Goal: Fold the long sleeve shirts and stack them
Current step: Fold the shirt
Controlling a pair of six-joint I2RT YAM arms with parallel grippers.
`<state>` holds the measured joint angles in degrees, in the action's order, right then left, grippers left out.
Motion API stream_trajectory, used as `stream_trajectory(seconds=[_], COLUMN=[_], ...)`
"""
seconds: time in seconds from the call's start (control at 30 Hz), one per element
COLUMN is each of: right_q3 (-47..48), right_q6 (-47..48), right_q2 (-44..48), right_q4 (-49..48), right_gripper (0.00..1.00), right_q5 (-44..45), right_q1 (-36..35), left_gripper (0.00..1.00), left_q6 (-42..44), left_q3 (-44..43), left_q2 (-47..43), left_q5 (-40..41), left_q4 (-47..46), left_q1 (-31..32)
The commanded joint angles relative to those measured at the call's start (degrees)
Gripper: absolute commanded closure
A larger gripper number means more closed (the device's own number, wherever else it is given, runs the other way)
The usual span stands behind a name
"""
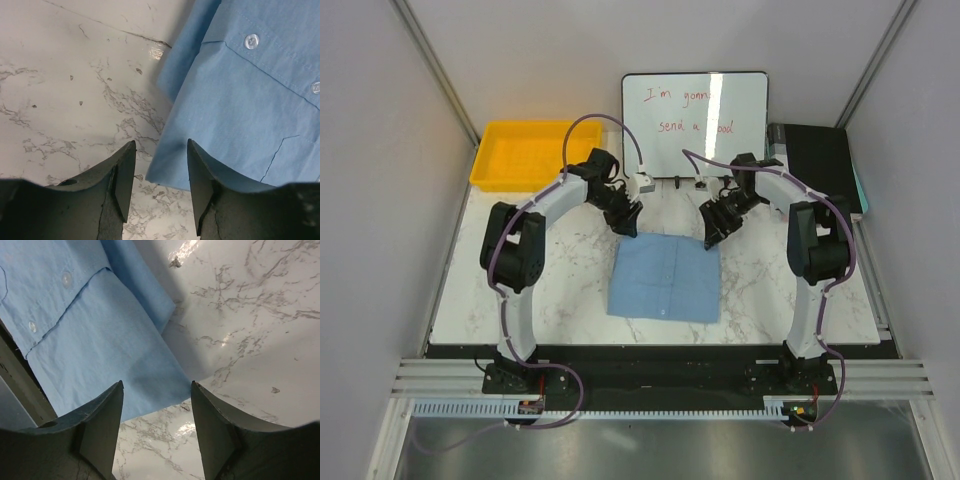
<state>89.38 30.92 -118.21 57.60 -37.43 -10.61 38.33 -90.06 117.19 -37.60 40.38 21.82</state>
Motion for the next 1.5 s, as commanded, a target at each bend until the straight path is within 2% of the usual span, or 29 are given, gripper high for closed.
stream_trajectory(seconds=[0.0, 0.13, 0.2, 0.23, 0.33, 0.4, 0.43, 0.5, 0.53, 0.63, 0.8, 1.0, 1.07, 1.17, 1.23, 1.27, 1.33, 1.4, 1.47], right_q3=[1.5, 1.0, 1.1, 1.2, 1.3, 1.2, 1.1, 1.2, 1.5, 3.5, 4.4, 5.3, 6.0, 5.7, 5.0, 4.8, 4.7, 4.4, 4.7], right_q6=[-0.9, -2.0, -2.0, -2.0, -0.8, 0.1, 0.4, 0.6, 0.7, 0.1, -5.1, -7.8, -8.9, -11.1, -13.1, -13.5, -13.8, -14.5, -15.3], right_q2=[-1.1, -0.3, -0.3, -0.4, -1.1, -1.1, -0.9, -0.8, -1.0, -2.3, -3.7, -3.3, -2.7, -0.8, 0.6, 1.2, 1.9, 3.3, 3.5], right_q4=[-2.1, -4.6, -4.4, -4.1, -2.5, -2.1, -1.9, -1.7, -1.4, -2.1, -9.2, -13.5, -13.6, -13.1, -13.3, -13.4, -13.0, -13.7, -13.7], right_gripper=[0.36, 0.35, 0.36, 0.4, 0.45, 0.51, 0.55, 0.61, 0.74, 1.0, 1.0, 1.0, 1.0, 0.84, 0.83, 0.83, 0.94, 1.0, 1.0], right_q5=[2.5, 3.3, 3.3, 3.3, 2.3, 1.2, -0.2, -1.1, -1.5, 0.6, 5.2, 10.4, 8.6, 2.5, -0.1, -0.4, -0.6, -0.7, -1.4], right_q1=[0.1, 0.1, 0.1, 0.1, 0.1, 0.2, 0.0, 0.0, 0.1, 0.2, 0.1, 0.1, 0.1, 0.1, 0.2, 0.1, 0.1, 0.1, 0.0], left_gripper=[0.5, 0.52, 0.63, 0.77, 0.91, 0.95, 0.98, 0.98, 0.98, 0.98, 0.98, 0.98, 0.98, 0.98, 0.98, 0.98, 0.98, 0.98, 0.98], left_q6=[-1.5, -1.0, -0.9, -0.7, -0.5, -0.7, -0.7, -1.0, -1.1, -1.6, -2.9, -4.7, -5.3, -5.9, -6.9, -7.2, -6.9, -5.5, -5.0], left_q3=[-2.9, -3.6, -3.5, -3.5, -4.0, -4.2, -4.4, -4.6, -4.7, -5.2, -9.1, -14.0, -14.2, -13.8, -13.0, -12.8, -11.6, -9.0, -6.8], left_q2=[1.8, 3.5, 3.7, 3.9, 4.5, 4.9, 5.0, 5.3, 5.4, 6.3, 10.8, 12.5, 11.6, 8.3, 6.0, 5.3, 4.2, 1.7, 0.2], left_q5=[-0.4, -0.4, -0.6, -0.5, -0.4, 0.0, 0.1, 0.0, -0.1, 1.3, 6.0, 7.6, 6.2, 2.5, 1.1, 1.1, 1.4, 2.1, 2.2], left_q4=[2.2, 3.9, 4.2, 4.2, 4.4, 4.4, 4.4, 4.5, 4.5, 4.5, 3.4, 3.4, 3.3, 3.2, 3.3, 3.6, 4.4, 4.8, 4.8], left_q1=[-0.7, -1.2, -1.3, -1.6, -2.1, -2.1, -2.2, -2.2, -2.2, -2.1, -2.6, -3.0, -3.5, -3.5, -3.5, -3.5, -3.4, -3.5, -3.7])
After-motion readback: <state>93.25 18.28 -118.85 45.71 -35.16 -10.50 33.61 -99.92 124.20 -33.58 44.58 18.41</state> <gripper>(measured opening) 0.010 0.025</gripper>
